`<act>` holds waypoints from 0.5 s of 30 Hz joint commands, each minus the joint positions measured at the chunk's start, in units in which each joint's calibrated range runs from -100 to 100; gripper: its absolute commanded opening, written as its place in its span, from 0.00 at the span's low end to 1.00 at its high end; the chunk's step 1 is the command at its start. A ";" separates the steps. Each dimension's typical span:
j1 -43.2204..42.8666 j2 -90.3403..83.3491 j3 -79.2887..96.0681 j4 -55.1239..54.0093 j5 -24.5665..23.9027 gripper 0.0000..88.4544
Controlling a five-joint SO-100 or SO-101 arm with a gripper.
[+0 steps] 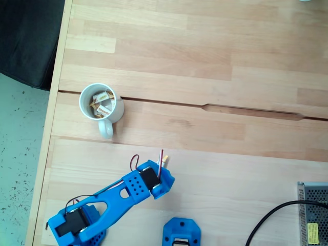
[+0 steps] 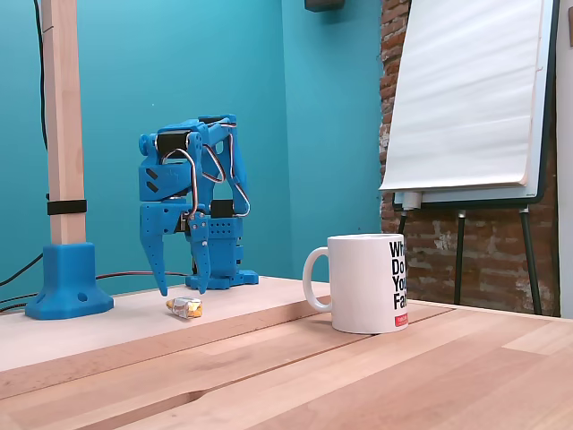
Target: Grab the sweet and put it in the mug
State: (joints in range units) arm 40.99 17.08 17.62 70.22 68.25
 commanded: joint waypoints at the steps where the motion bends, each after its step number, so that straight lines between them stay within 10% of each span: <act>1: 0.40 -0.29 -3.97 -1.83 0.05 0.24; 15: -2.79 3.58 -3.79 -6.67 -0.24 0.24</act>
State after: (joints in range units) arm 38.63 21.25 16.18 63.47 68.25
